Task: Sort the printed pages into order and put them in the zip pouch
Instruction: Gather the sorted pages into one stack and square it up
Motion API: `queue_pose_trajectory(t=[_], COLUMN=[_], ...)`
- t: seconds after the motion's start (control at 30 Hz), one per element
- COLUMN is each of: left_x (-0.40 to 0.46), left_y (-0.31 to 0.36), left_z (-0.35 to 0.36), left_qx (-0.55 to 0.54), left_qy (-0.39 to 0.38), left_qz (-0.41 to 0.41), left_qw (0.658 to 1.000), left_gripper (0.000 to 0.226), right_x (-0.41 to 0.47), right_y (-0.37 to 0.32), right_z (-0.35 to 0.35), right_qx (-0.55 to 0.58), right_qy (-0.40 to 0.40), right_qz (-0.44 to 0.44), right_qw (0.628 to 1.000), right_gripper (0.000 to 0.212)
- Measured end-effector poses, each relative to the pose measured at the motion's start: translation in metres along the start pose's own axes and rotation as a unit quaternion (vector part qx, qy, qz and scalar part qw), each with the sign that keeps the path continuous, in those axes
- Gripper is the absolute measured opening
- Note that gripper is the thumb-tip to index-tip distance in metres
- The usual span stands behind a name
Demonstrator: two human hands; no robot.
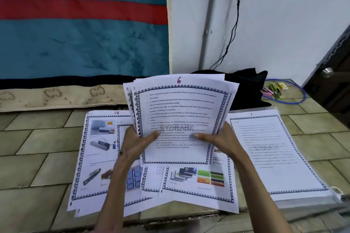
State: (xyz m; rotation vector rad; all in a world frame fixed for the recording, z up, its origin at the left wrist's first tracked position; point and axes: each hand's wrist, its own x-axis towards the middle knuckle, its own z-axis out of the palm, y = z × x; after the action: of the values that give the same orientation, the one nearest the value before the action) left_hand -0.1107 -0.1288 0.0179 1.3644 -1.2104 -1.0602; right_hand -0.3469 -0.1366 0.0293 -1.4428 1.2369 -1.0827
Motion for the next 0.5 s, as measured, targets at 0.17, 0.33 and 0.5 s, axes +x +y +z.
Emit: queue_pose_trajectory(t=[0.17,0.33,0.5], left_x=[-0.003,-0.006,-0.003], left_y=[0.008,0.005,0.001], left_z=[0.006,0.005,0.006], left_qx=[0.018,0.018,0.010], left_qy=[0.048,0.032,0.046], left_qz=[0.052,0.042,0.063], left_qw=[0.997,0.998,0.997], left_gripper=[0.033,0.037,0.036], right_x=[0.000,0.000,0.008], right_y=[-0.004,0.003,0.007], right_z=[0.006,0.005,0.012], right_qx=[0.045,0.015,0.053], right_qy=[0.035,0.007,0.041], right_qz=[-0.026,-0.026,-0.016], right_qw=[0.998,1.000,0.998], right_gripper=[0.039,0.040,0.031])
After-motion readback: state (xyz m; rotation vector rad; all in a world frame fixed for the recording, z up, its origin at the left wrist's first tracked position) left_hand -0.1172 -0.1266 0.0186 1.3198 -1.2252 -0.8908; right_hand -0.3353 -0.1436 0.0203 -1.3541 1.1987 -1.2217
